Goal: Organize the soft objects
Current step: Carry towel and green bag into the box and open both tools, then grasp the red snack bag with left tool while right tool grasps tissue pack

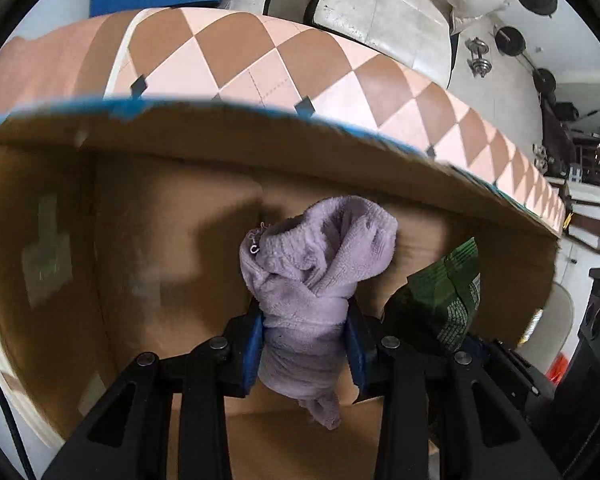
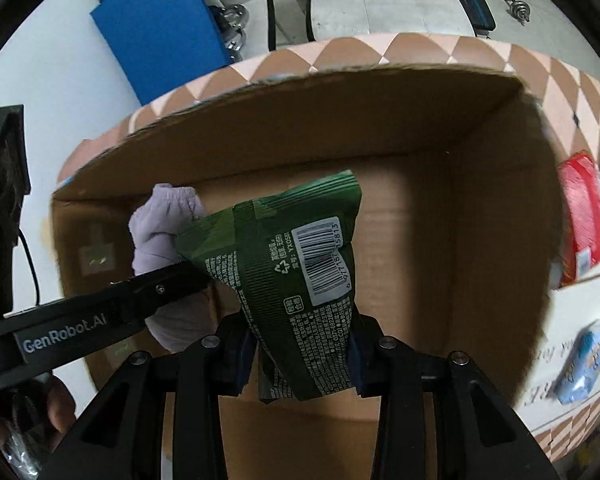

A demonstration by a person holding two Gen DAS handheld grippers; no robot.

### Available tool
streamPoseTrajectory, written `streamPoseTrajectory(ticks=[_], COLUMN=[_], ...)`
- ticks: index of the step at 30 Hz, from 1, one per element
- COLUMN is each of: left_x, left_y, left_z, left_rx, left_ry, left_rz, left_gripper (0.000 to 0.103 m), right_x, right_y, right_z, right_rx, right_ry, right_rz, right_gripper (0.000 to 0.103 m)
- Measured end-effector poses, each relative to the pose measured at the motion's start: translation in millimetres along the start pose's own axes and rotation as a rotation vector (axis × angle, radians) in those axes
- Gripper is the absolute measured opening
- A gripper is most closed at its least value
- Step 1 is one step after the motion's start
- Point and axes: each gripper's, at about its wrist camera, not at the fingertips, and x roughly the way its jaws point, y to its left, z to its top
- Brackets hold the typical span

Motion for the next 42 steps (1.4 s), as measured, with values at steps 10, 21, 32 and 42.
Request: streamPoseTrajectory(ticks=[10, 21, 32, 42], left_x=[-10, -73, -100, -128], left_y=[-6, 15, 14, 4], left_z=[-7, -70, -127, -181], left_rx=[0.043, 0.078, 0.052, 0.074], left_ry=[-0.05, -0.311, -0.433, -0.482], left_rz=[0.068, 0.263, 0.226, 0.249], left_gripper=[0.057, 0.103, 0.103, 0.103], right_x=[8, -38, -91, -126], right_y=[5, 14, 20, 29], right_z=[1, -40, -108, -151], right_rx=[-0.031, -0.105, -0.116, -0.131], right_ry=[0.002, -0.074, -0.201, -0.257], right_rz=[-0.015, -0.122, -0.169, -0.094], right_gripper=[0.062, 0.103, 0.103, 0.103])
